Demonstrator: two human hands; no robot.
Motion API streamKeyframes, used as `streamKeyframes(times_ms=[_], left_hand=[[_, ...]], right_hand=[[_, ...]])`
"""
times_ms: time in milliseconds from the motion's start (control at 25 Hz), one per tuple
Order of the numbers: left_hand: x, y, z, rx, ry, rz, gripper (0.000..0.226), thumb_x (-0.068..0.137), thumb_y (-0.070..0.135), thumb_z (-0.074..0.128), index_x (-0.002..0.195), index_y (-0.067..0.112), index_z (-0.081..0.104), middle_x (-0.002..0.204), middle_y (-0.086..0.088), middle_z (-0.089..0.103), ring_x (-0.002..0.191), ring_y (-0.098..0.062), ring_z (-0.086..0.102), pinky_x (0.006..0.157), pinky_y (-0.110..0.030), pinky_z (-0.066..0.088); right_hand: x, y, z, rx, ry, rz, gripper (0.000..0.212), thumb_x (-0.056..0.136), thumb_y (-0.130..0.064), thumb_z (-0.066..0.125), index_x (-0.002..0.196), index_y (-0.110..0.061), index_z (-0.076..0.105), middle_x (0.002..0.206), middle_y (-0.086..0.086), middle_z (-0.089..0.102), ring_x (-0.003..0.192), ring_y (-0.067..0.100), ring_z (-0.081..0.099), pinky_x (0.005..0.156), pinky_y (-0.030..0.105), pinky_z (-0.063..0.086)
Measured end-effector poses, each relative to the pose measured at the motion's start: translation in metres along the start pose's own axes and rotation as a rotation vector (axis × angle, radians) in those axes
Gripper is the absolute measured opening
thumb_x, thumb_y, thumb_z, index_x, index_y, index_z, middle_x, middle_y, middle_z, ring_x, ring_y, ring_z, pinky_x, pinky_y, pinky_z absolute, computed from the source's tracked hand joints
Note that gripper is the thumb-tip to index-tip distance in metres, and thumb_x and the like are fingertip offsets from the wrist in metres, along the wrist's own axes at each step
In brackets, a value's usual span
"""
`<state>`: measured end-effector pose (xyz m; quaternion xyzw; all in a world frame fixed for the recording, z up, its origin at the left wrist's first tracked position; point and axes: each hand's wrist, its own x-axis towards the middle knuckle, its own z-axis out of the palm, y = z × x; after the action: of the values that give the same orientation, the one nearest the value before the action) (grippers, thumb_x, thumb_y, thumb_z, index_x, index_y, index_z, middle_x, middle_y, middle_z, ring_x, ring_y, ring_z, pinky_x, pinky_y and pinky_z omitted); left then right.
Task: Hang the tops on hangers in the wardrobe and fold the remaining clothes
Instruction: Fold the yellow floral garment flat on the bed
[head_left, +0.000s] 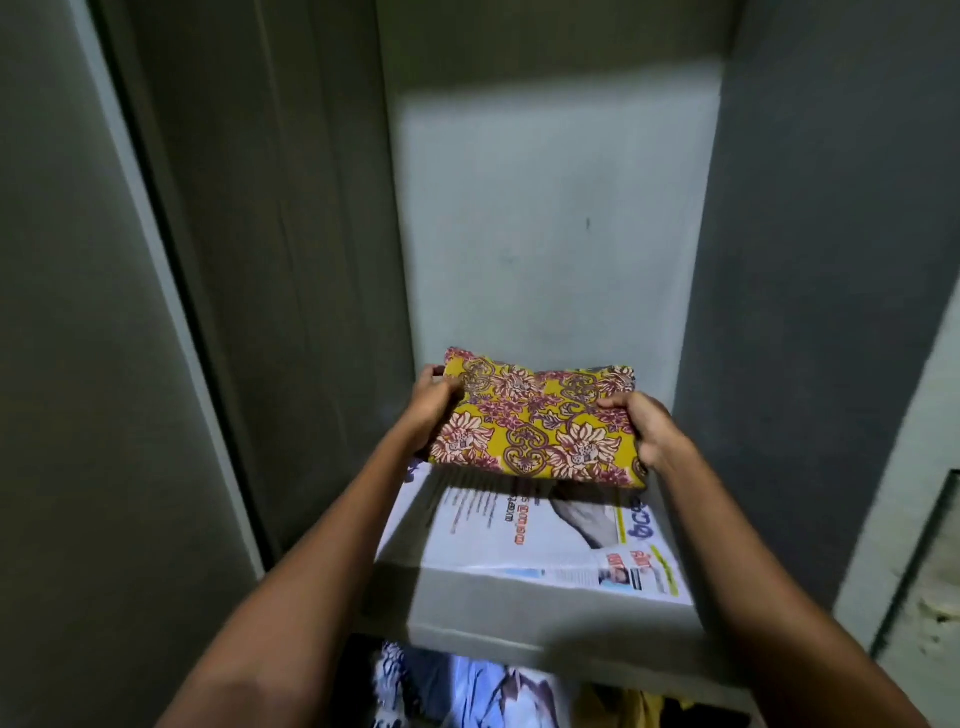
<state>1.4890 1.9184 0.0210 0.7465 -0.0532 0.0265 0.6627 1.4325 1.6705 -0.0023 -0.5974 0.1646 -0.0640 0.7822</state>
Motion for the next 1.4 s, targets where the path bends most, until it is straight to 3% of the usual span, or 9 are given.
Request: streamKeyframes(times_ms=[120, 280, 440, 640, 800, 960, 1160, 1320, 1400], left_hand=[[0.040, -0.029, 0.009, 0.113, 0.001, -0.036, 0.026, 0.088, 0.006, 0.053, 0.114, 0.003, 0.052, 0.074, -0.010, 0.058, 0.057, -0.019, 0.056, 0.046, -0.020, 0.040], [0.054, -0.101, 0.019, 0.507, 0.078, -0.128, 0.038, 0.087, 0.023, 0.061, 0.120, 0.004, 0.056, 0.118, -0.019, 0.062, 0.106, -0.032, 0.059, 0.082, -0.032, 0.044], [0.070, -0.105, 0.020, 0.344, 0.157, -0.047, 0.032, 0.086, 0.014, 0.063, 0.115, 0.003, 0.058, 0.115, -0.020, 0.063, 0.105, -0.031, 0.059, 0.085, -0.032, 0.044], [0.073, -0.108, 0.022, 0.313, 0.212, -0.005, 0.029, 0.086, 0.014, 0.063, 0.114, 0.005, 0.058, 0.111, -0.018, 0.064, 0.103, -0.032, 0.059, 0.085, -0.033, 0.045], [0.067, -0.107, 0.023, 0.532, 0.219, 0.073, 0.031, 0.089, 0.022, 0.057, 0.116, 0.007, 0.054, 0.112, -0.020, 0.063, 0.103, -0.036, 0.058, 0.084, -0.037, 0.045], [0.056, -0.101, 0.025, 1.099, 0.160, 0.156, 0.039, 0.097, 0.033, 0.041, 0.129, 0.011, 0.044, 0.131, -0.016, 0.052, 0.121, -0.034, 0.045, 0.096, -0.042, 0.036], [0.054, -0.093, 0.015, 1.491, -0.140, 0.043, 0.057, 0.100, 0.049, 0.013, 0.151, 0.024, 0.008, 0.159, -0.002, 0.002, 0.144, -0.033, 0.007, 0.114, -0.050, 0.005], [0.022, -0.103, 0.016, 1.379, -0.160, 0.188, 0.059, 0.100, 0.048, 0.014, 0.151, 0.022, 0.002, 0.159, -0.004, -0.004, 0.145, -0.030, 0.001, 0.116, -0.045, 0.003], [0.010, -0.109, 0.015, 1.256, -0.146, 0.154, 0.059, 0.099, 0.049, 0.017, 0.151, 0.023, 0.006, 0.159, -0.007, 0.000, 0.145, -0.029, 0.004, 0.116, -0.044, 0.004]], right_hand=[[0.039, 0.011, -0.001, -0.003, -0.034, 0.041, 0.020, 0.086, -0.010, 0.057, 0.105, -0.004, 0.060, 0.088, 0.018, 0.071, 0.065, 0.027, 0.067, 0.059, 0.035, 0.057], [0.066, 0.068, -0.012, -0.204, 0.086, 0.093, 0.006, 0.085, -0.014, 0.062, 0.087, -0.009, 0.062, 0.060, 0.009, 0.062, 0.045, 0.020, 0.056, 0.048, 0.024, 0.043], [0.074, 0.081, -0.012, -0.289, 0.295, -0.129, 0.021, 0.078, -0.021, 0.070, 0.085, -0.014, 0.051, 0.075, 0.010, 0.057, 0.064, 0.022, 0.053, 0.060, 0.031, 0.041], [0.068, 0.082, -0.009, -0.337, 0.323, -0.239, 0.020, 0.082, -0.019, 0.068, 0.072, -0.017, 0.050, 0.064, -0.001, 0.049, 0.054, 0.013, 0.042, 0.051, 0.024, 0.030], [0.057, 0.082, -0.004, -0.450, 0.354, -0.304, 0.009, 0.083, -0.012, 0.067, 0.083, -0.009, 0.058, 0.080, 0.005, 0.060, 0.075, 0.022, 0.055, 0.068, 0.026, 0.038], [0.050, 0.083, 0.000, -0.592, 0.449, -0.384, 0.004, 0.083, -0.010, 0.062, 0.083, -0.006, 0.062, 0.087, 0.013, 0.065, 0.088, 0.032, 0.060, 0.070, 0.029, 0.040], [0.042, 0.086, 0.013, -1.463, 0.461, -0.382, 0.042, 0.093, -0.016, 0.039, 0.135, -0.013, 0.041, 0.135, 0.011, 0.048, 0.126, 0.028, 0.041, 0.100, 0.038, 0.034], [0.028, 0.081, 0.020, -1.738, 0.348, -0.414, 0.048, 0.096, -0.012, 0.032, 0.143, -0.007, 0.028, 0.149, 0.010, 0.031, 0.136, 0.023, 0.031, 0.111, 0.046, 0.019], [0.021, 0.084, 0.016, -1.730, 0.293, -0.415, 0.042, 0.096, -0.012, 0.033, 0.138, -0.006, 0.035, 0.144, 0.009, 0.038, 0.130, 0.022, 0.042, 0.108, 0.041, 0.028]])
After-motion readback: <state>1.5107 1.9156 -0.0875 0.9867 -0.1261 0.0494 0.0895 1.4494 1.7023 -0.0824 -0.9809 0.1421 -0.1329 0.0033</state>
